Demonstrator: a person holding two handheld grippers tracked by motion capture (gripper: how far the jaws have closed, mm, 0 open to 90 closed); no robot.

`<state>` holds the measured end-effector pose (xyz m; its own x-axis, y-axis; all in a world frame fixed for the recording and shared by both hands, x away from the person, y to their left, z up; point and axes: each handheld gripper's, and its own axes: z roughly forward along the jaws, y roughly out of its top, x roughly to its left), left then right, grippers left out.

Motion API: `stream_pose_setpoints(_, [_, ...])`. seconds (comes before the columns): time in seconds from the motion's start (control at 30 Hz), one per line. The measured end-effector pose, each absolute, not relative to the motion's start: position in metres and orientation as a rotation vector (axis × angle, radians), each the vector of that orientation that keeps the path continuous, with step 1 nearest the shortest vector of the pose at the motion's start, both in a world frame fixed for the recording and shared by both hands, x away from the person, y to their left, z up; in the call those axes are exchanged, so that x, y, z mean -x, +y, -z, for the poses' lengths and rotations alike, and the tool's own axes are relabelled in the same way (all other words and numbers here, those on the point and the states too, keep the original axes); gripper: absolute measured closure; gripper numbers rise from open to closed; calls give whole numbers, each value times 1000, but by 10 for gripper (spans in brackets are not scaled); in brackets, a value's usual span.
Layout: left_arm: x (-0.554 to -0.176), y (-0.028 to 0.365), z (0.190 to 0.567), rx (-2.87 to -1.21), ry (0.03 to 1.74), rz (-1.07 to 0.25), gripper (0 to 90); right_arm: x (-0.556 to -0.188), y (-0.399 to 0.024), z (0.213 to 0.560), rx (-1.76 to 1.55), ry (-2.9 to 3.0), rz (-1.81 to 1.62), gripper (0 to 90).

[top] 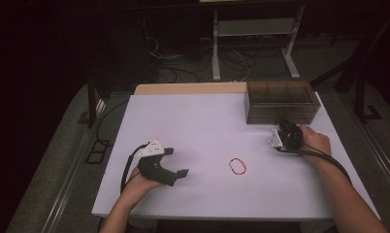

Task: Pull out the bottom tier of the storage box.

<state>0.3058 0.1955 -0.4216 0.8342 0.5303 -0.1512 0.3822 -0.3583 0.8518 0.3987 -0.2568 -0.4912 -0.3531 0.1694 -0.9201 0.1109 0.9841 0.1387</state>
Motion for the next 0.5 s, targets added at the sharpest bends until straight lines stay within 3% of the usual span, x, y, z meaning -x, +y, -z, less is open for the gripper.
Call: stream_pose_setpoints(0.5, [-306, 195, 422, -1993, 674, -184, 0, -399, -256, 494, -182, 1918, -48, 756])
